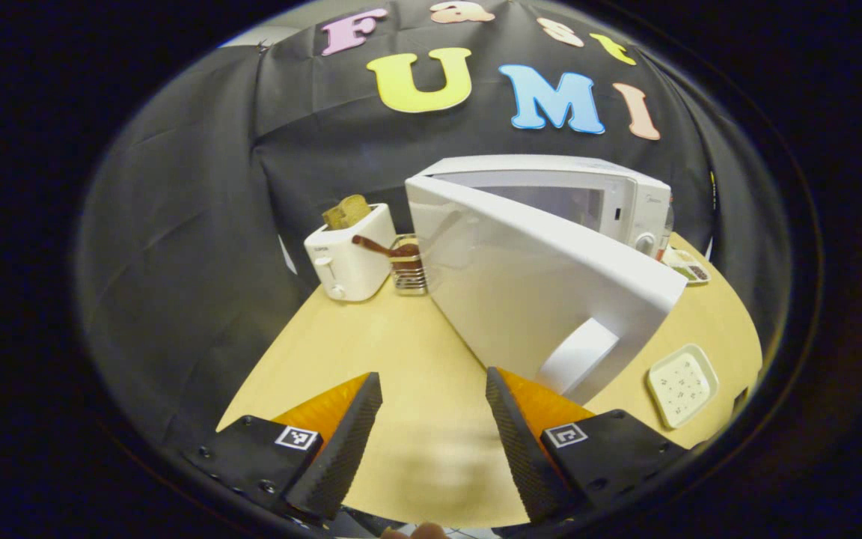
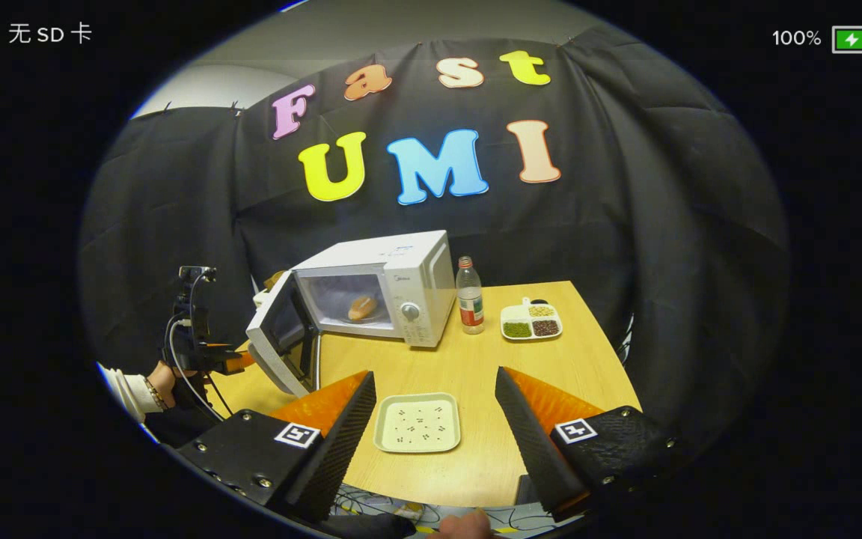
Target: Open the microwave oven with the left hand, put the food in, and close the microwave oven.
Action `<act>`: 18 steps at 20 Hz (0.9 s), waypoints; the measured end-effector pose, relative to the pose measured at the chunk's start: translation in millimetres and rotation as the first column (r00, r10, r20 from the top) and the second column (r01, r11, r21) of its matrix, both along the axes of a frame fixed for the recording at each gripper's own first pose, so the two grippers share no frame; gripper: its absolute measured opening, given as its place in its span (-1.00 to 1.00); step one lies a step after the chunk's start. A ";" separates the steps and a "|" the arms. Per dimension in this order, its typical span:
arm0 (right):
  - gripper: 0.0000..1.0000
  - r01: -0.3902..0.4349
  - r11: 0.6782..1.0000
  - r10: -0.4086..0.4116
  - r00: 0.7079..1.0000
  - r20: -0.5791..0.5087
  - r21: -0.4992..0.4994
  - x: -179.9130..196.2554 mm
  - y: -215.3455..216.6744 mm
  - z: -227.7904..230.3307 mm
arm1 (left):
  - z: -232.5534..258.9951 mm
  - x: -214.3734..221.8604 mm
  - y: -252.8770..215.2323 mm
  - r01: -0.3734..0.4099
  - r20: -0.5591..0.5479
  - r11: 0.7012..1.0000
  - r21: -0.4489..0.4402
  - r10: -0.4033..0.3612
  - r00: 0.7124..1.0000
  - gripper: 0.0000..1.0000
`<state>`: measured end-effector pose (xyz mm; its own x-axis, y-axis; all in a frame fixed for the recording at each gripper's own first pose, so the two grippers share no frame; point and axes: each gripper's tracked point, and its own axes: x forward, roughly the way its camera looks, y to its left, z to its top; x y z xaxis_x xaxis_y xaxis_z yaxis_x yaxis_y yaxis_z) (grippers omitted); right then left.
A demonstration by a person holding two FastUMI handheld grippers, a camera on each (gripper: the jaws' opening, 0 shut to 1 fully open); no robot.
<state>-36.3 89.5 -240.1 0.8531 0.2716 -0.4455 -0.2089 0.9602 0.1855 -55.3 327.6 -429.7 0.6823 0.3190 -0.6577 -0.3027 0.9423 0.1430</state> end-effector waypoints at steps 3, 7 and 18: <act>0.96 0.066 0.998 -0.065 0.997 -0.032 0.004 7.7 -1.2 -1.8 | -1.6 35.7 -21.4 0.048 0.045 0.998 -0.051 -0.045 0.998 0.88; 0.96 0.164 0.986 -0.165 0.985 -0.058 -0.025 29.2 -1.6 -10.1 | -13.0 84.5 -54.1 0.170 0.068 0.981 -0.092 -0.164 0.984 0.89; 0.96 0.320 0.946 -0.324 0.933 -0.157 -0.051 54.3 28.6 -35.5 | -34.0 183.8 -85.8 0.378 0.116 0.920 -0.104 -0.366 0.923 0.89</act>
<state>18.0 118.1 -275.7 0.8094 -0.0178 -0.5870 0.1425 0.9756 0.1670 128.5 241.8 -463.7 0.7957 -0.0485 -0.6038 0.0668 0.9977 0.0080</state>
